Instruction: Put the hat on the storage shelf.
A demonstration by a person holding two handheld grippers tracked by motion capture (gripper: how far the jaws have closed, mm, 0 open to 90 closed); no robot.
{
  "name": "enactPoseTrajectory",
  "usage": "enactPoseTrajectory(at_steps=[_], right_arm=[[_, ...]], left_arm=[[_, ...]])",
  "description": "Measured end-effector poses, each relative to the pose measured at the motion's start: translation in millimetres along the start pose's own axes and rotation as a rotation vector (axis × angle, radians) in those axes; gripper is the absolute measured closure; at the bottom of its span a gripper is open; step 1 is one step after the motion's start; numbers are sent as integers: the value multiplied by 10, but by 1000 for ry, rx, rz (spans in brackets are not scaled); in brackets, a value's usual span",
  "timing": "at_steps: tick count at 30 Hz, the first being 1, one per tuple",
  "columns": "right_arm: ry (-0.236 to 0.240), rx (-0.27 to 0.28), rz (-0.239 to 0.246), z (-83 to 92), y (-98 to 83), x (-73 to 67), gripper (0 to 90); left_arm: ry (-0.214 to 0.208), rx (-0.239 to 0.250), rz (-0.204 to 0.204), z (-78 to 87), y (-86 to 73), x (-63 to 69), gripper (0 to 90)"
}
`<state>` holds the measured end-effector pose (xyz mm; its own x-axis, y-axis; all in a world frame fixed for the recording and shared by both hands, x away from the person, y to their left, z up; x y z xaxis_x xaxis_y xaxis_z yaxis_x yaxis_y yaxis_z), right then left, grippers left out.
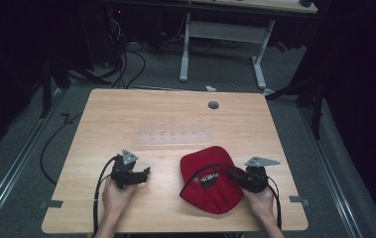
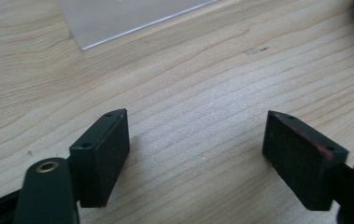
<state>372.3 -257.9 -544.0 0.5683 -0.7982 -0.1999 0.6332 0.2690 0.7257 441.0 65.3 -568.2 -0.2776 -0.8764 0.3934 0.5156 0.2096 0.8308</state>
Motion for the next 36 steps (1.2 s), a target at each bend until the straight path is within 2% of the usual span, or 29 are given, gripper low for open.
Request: enactPoseTrajectory(at_steps=[11, 18, 21, 23, 24, 31, 36], right_arm=[[-2, 8, -11, 48, 90, -7, 836], [15, 22, -19, 97, 170, -5, 836], [13, 20, -22, 107, 191, -1, 837], [14, 22, -19, 115, 214, -2, 837], [14, 21, -19, 128, 240, -7, 837], [19, 22, -21, 157, 308, -17, 837], [26, 28, -27, 172, 351, -21, 836]], left_arm=[[1, -4, -3, -6, -6, 8, 197], [2, -2, 0, -6, -4, 12, 200], [-1, -8, -2, 12, -5, 26, 262], [-6, -7, -13, 18, -15, 44, 259], [-11, 4, -32, 30, -22, 71, 256], [-52, 23, -59, 99, -10, 190, 266], [-99, 21, -85, 156, -1, 333, 253]])
Point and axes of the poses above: each handheld gripper's, and its own axes: z roughly backward along the jaws, y roughly out of its top, x roughly to its right, the point moved 6 cm from there along -z, roughly forward along the jaws, and after that the axes turned 3 degrees about -x, right-handed, at the moved point
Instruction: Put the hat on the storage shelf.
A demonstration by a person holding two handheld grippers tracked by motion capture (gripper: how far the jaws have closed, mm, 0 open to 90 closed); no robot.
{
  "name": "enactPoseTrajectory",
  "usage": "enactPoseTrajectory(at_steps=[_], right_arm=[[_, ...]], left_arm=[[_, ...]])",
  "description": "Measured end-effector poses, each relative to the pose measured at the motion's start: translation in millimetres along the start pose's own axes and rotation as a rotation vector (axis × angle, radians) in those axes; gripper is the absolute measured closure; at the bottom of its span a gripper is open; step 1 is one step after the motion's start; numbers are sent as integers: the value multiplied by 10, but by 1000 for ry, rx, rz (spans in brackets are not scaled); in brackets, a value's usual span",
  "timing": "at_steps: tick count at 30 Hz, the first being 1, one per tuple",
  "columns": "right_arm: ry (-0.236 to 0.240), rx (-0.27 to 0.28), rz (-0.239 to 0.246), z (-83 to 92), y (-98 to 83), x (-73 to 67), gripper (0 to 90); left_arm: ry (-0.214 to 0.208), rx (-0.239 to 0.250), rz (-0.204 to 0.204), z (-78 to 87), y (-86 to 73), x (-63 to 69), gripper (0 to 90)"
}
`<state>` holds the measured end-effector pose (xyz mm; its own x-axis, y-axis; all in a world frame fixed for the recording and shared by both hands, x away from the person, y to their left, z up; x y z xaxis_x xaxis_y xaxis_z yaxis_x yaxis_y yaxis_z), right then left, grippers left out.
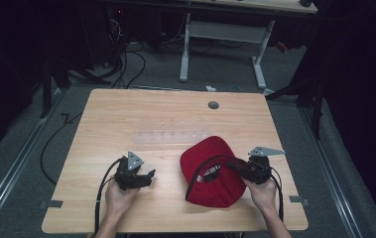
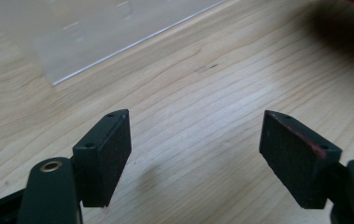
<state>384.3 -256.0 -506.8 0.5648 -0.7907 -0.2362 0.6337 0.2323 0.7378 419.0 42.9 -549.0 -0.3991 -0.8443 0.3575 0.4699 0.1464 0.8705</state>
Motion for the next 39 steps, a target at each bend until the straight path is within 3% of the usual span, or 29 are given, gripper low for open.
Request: enactPoseTrajectory(at_steps=[1, 10, 21, 30, 39], right_arm=[[2, 2, -4, 9, 22, -8, 836], [-2, 0, -8, 33, 104, -17, 836], [27, -4, -12, 17, 218, -74, 837], [68, -10, -26, -1, 313, -136, 836], [101, -3, -29, -4, 405, -200, 836]], left_arm=[[-23, 1, -15, 11, 14, 82, 251], [-103, -1, -65, 59, 32, 375, 245], [-145, 2, -76, 74, 43, 509, 243], [-182, 1, -121, 80, 62, 698, 226], [-205, -3, -147, 73, 39, 774, 218]])
Point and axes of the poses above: each handheld gripper's, and its own axes: z roughly backward along the jaws, y roughly out of its top, x roughly to its right, the point moved 6 cm from there along -z, roughly forward along the jaws, and after that the axes turned 3 degrees about -x, right-handed, at the moved point
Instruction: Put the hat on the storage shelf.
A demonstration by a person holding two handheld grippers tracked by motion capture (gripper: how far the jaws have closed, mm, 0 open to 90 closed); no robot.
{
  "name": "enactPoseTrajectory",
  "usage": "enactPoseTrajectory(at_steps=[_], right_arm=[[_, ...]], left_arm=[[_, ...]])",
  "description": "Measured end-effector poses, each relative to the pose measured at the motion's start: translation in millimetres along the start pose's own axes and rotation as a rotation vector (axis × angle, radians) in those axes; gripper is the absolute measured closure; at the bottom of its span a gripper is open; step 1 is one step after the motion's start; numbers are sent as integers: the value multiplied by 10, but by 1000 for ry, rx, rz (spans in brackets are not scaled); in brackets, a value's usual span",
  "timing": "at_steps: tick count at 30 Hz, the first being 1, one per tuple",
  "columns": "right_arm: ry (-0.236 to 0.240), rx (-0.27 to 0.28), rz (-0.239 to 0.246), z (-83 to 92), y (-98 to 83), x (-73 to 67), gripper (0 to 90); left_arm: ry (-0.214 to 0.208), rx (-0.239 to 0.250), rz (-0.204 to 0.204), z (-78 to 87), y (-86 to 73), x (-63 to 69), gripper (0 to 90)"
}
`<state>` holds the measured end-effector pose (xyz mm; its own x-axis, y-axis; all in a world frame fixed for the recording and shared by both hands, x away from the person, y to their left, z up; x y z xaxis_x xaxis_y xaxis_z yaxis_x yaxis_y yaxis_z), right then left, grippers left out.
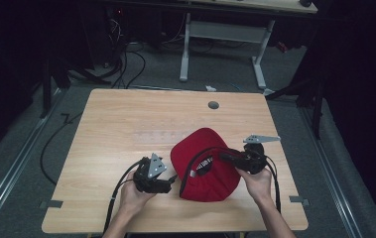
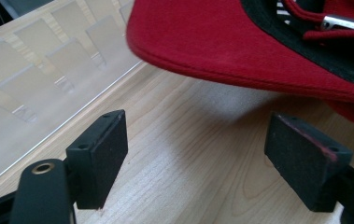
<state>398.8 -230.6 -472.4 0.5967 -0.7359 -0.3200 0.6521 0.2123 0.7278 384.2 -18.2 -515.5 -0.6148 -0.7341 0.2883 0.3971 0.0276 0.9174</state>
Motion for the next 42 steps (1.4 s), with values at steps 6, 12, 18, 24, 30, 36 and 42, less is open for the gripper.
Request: enactPoseTrajectory(at_steps=[6, 12, 18, 24, 30, 36, 42], right_arm=[[9, -17, 0, -45, 31, -47, 836], [-5, -45, 19, -100, 28, -67, 836], [-15, -69, 15, -121, 17, -66, 835], [-6, -106, 2, -170, 4, -71, 835], [-6, -124, -4, -185, -1, -80, 834], [9, -132, -3, -197, 6, -110, 833], [15, -124, -5, -176, 24, -122, 830]], left_arm=[[9, 7, -7, -10, 4, 8, 218], [6, 10, -18, -8, 3, 26, 219], [12, 17, -59, -3, -8, 54, 234], [9, 19, -67, 10, 0, 60, 241], [11, 26, -81, 17, 0, 61, 273], [28, 32, -118, -3, -12, 79, 291], [39, 23, -183, -22, -53, 104, 334]])
Point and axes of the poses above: each handheld gripper's, and its own axes: z roughly backward along the jaws, y roughly out of its top, x roughly to its right, the point moved 6 cm from there along -z, roughly forward along the jaws, and after that the axes turned 3 degrees about -x, right-handed, at the moved point
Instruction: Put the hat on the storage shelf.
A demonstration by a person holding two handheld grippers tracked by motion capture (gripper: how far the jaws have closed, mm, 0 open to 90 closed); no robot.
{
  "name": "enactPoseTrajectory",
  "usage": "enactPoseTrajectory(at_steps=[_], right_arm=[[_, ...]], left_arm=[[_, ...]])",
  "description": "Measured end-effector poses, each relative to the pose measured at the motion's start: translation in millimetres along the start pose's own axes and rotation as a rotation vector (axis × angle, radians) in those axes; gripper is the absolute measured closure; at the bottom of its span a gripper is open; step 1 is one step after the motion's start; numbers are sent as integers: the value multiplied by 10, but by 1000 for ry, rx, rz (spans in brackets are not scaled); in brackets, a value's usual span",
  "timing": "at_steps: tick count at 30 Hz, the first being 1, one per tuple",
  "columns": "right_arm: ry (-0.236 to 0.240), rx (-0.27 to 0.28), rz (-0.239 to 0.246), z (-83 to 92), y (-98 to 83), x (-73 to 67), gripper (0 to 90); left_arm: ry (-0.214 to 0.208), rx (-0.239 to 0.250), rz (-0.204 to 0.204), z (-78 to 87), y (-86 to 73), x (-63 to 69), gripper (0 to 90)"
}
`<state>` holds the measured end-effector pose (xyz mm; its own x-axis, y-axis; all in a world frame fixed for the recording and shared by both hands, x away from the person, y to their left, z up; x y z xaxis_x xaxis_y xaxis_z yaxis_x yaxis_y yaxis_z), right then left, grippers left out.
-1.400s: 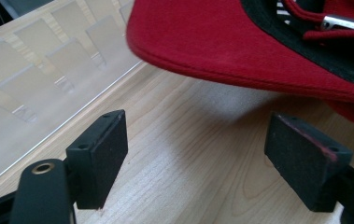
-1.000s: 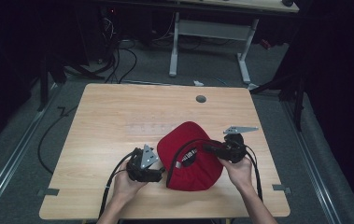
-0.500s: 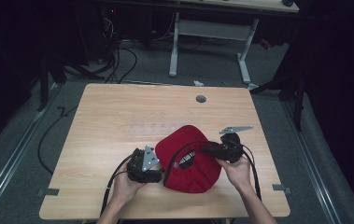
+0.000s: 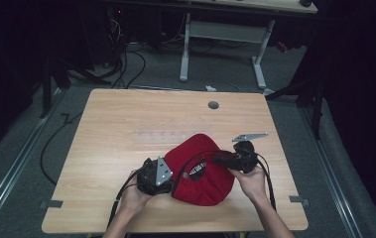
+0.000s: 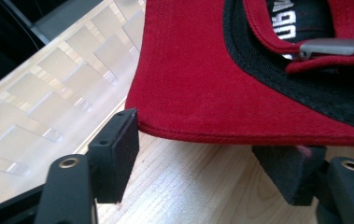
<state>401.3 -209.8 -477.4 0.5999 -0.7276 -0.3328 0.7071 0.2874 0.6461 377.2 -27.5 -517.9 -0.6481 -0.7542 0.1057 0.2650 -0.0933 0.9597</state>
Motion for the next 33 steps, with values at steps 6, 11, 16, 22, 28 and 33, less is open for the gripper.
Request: enactPoseTrajectory(at_steps=[6, 11, 16, 22, 28, 33], right_arm=[[6, -6, 2, -3, 11, -26, 830], [15, -6, 8, -31, 19, -42, 830], [26, -2, -9, -13, 39, -70, 829], [8, -2, 14, 7, 106, -115, 829], [52, -18, 17, -102, 106, -184, 829], [75, -20, 13, -104, 100, -196, 827]], left_arm=[[21, 1, -25, -17, -12, -9, 378], [30, 1, -31, -9, 15, -24, 410], [38, -3, -64, -16, 23, -8, 429], [9, -9, -75, -5, 15, 68, 424], [-26, 14, -60, 13, 118, 120, 517], [-32, 1, -35, 31, 125, 73, 564]])
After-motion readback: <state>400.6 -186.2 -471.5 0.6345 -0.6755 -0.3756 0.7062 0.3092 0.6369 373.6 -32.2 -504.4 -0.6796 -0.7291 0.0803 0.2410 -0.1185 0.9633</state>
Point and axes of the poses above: each handheld gripper's, and its own axes: z roughly backward along the jaws, y roughly out of its top, x roughly to its right, the point moved 6 cm from there along -z, roughly forward along the jaws, and after that the axes turned 3 degrees about -x, right-handed, at the moved point
